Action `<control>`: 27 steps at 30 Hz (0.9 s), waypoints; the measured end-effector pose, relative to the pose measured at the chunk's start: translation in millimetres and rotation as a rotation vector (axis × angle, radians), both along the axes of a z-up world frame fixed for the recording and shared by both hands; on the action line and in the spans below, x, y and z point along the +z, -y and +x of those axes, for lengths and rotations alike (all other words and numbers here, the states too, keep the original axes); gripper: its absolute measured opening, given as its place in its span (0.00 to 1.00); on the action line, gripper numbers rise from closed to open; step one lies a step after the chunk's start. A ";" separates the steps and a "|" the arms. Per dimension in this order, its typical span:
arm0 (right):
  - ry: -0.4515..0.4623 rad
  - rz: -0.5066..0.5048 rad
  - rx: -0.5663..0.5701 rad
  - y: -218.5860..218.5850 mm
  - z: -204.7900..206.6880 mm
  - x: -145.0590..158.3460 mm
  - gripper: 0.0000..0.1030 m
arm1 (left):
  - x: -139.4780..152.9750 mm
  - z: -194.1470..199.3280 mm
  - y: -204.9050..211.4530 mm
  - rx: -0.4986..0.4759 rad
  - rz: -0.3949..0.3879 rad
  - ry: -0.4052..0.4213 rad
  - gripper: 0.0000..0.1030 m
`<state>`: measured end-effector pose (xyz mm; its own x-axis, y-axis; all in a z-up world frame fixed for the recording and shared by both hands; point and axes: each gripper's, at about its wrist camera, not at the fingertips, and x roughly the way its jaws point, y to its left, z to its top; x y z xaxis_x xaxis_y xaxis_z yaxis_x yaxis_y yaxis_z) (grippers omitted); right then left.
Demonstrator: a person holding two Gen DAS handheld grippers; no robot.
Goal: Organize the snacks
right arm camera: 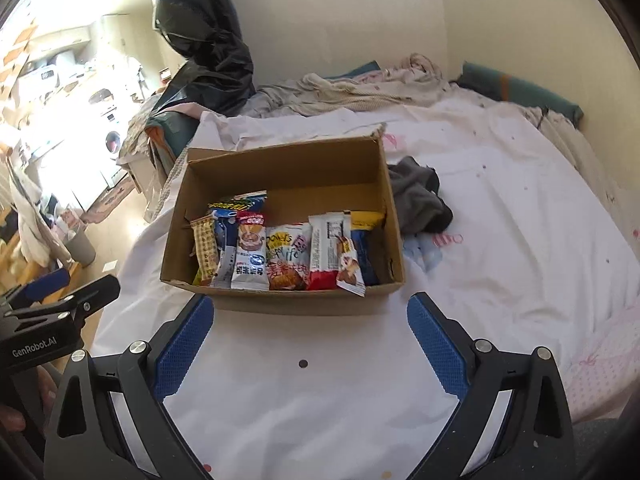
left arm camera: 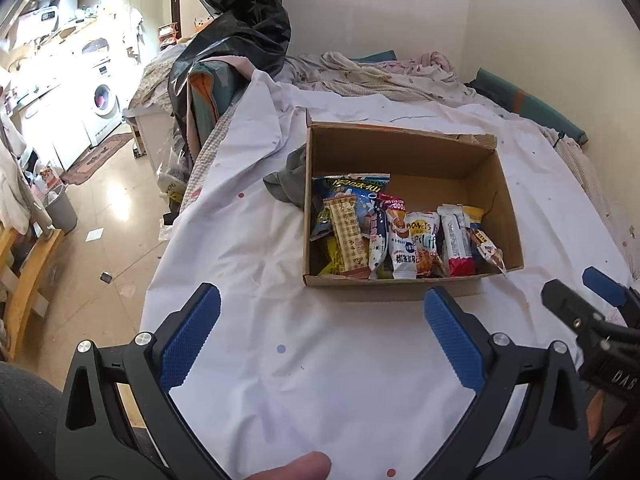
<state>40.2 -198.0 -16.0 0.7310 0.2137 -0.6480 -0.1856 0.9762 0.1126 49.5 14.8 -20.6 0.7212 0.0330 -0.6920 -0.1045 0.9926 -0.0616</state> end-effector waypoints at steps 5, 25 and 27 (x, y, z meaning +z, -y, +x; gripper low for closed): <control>0.003 -0.014 0.003 -4.8 1.2 -2.7 0.97 | -0.3 0.2 -2.4 0.010 -0.008 0.001 0.98; -0.009 -0.009 0.002 -7.0 2.9 -5.0 0.97 | 1.3 -2.8 3.1 -0.020 -0.009 0.006 0.98; -0.010 -0.007 0.001 -6.9 2.5 -5.1 0.97 | 1.0 -3.3 3.1 -0.021 -0.008 0.004 0.98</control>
